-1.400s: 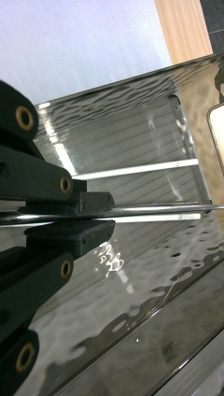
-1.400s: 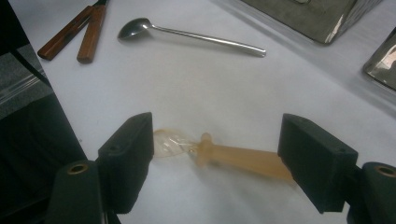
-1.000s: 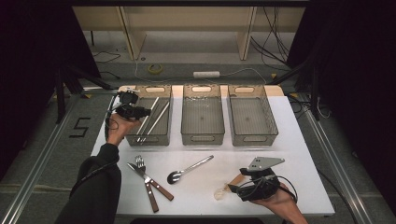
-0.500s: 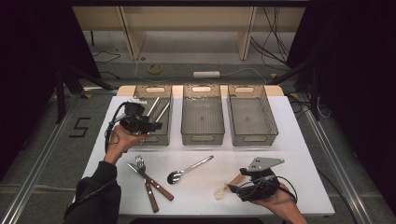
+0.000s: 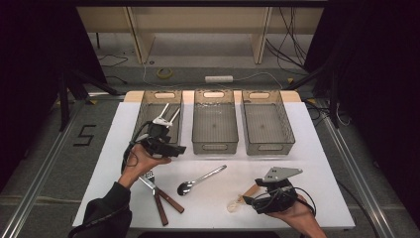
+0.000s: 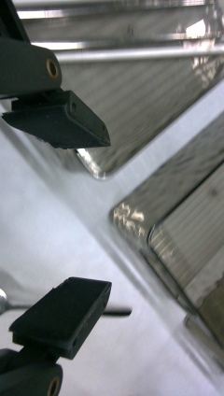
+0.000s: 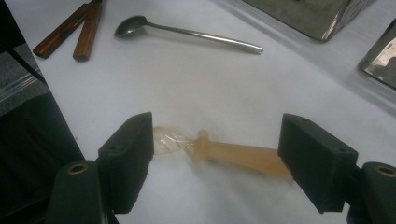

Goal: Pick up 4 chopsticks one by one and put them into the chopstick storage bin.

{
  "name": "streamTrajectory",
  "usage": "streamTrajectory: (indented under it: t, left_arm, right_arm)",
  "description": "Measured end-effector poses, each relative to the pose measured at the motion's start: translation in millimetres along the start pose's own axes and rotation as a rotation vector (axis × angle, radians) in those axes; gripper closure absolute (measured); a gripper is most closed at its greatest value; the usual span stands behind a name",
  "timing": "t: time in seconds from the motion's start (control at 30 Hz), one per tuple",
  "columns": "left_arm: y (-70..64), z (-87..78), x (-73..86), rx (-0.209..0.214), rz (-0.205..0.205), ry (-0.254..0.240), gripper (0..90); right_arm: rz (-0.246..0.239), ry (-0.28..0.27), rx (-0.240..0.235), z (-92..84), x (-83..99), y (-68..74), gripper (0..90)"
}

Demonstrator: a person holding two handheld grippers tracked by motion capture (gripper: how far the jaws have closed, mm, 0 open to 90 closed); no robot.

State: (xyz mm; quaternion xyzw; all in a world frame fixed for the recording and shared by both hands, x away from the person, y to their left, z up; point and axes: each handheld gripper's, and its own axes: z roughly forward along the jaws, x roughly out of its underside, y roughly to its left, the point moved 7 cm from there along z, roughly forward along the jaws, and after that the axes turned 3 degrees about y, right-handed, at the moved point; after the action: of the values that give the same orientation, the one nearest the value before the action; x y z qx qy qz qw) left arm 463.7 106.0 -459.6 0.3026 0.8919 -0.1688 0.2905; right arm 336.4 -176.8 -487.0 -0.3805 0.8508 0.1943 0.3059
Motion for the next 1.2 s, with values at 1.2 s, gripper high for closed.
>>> streamTrajectory:
  t: [1.2]
  left_arm:
    - [-67.2, 37.5, 26.3, 0.043, 0.178, 0.213, 24.7]
  right_arm:
    - [0.007, -0.002, -0.004, -0.9, 2.6, -2.2, 27.9]
